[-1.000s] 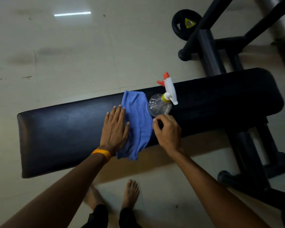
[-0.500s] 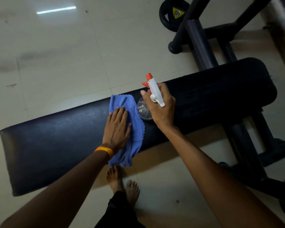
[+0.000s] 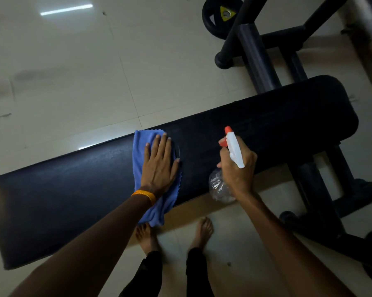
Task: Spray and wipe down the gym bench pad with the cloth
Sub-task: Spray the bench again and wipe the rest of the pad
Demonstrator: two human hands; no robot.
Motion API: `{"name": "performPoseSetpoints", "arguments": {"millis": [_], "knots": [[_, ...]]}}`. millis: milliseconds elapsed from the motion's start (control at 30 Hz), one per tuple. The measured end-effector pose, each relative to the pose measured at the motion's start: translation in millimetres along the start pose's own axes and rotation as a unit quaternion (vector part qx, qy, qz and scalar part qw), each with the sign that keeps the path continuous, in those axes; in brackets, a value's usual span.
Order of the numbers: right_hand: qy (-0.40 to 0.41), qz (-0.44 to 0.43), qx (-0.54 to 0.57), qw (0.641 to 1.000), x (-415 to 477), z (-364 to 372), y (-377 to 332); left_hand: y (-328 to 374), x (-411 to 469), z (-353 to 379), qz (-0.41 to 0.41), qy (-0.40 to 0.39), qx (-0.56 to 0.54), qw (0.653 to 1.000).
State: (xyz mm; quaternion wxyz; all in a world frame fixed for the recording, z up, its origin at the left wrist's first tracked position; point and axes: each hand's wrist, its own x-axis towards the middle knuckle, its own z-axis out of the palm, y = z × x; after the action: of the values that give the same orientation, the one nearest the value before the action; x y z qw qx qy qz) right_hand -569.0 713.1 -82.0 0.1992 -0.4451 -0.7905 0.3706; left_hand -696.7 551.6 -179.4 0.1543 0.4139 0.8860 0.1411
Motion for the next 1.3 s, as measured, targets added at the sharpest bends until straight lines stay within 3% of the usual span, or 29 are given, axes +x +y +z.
{"name": "performPoseSetpoints", "arguments": {"millis": [300, 500, 700, 967, 1133, 1300], "knots": [[-0.167, 0.021, -0.184, 0.968, -2.1, 9.3, 12.8, 2.2, 0.4, 23.2, -0.031, 0.001, 0.076, 0.997], [-0.203, 0.046, -0.23, 0.951, -6.4, 1.6, 31.9, 4.6, 0.2, 23.5, -0.035, -0.002, 0.087, 0.996], [-0.135, 0.044, -0.172, 0.975, 3.8, -34.5, 52.1, 27.4, 3.8, 21.3, -0.056, 0.035, 0.056, 0.996], [0.008, 0.119, -0.144, 0.982, 61.4, -88.3, 92.1, 138.7, 70.7, 40.9, 0.097, 0.026, -0.016, 0.995], [0.009, 0.151, -0.191, 0.97, 99.8, -102.0, 110.8, 202.5, 126.5, 51.3, 0.119, 0.006, -0.016, 0.993], [0.004, 0.15, -0.199, 0.968, 111.6, -111.9, 127.7, 215.2, 155.3, 65.7, 0.106, -0.019, 0.028, 0.994]]}}
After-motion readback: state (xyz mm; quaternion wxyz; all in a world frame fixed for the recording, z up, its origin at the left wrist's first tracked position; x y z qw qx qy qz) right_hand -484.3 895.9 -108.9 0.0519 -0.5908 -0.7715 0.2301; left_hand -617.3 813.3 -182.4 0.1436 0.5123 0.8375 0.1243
